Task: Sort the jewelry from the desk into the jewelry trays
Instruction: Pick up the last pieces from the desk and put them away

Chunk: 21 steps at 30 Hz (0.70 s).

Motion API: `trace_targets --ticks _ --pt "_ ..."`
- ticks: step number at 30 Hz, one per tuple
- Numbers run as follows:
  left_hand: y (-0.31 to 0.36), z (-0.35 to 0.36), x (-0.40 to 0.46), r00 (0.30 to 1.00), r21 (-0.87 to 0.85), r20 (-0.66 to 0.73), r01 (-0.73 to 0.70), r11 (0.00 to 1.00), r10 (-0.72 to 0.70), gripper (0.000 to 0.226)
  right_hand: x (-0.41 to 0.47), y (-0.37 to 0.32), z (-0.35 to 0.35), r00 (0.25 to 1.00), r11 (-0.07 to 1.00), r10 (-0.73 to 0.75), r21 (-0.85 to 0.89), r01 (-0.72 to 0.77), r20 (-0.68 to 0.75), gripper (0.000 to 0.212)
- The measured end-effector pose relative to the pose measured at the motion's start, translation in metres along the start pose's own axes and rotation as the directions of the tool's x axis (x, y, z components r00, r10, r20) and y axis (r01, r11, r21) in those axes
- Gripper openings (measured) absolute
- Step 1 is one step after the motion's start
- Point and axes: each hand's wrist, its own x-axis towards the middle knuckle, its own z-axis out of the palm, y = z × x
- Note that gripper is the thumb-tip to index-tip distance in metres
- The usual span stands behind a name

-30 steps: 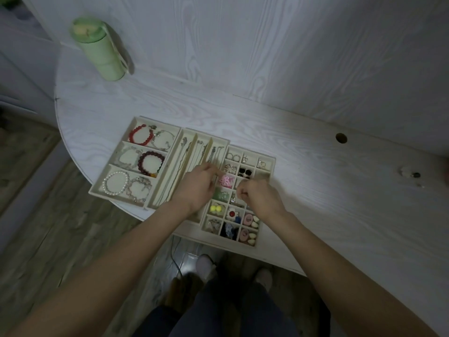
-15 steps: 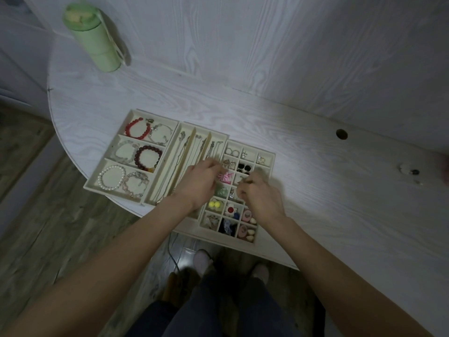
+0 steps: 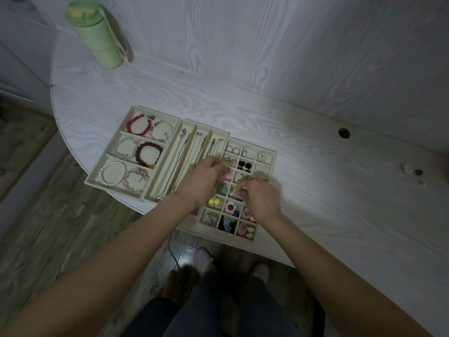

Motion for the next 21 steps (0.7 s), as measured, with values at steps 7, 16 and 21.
trace_targets --ticks 7,16,21 --pt "-0.001 0.001 0.001 1.000 0.041 0.002 -0.020 0.999 0.020 0.052 0.003 -0.003 0.009 0.999 0.989 -0.038 -0.143 0.035 -0.013 0.020" --pt "0.001 0.000 0.003 1.000 0.081 0.010 -0.027 0.996 0.026 0.049 -0.002 -0.012 -0.008 0.985 0.941 -0.133 -0.300 0.159 0.106 0.031" --pt "0.003 0.000 0.003 1.000 0.103 0.018 -0.022 0.994 0.020 0.052 0.002 -0.006 -0.003 0.988 0.953 -0.132 -0.264 0.150 0.086 0.024"
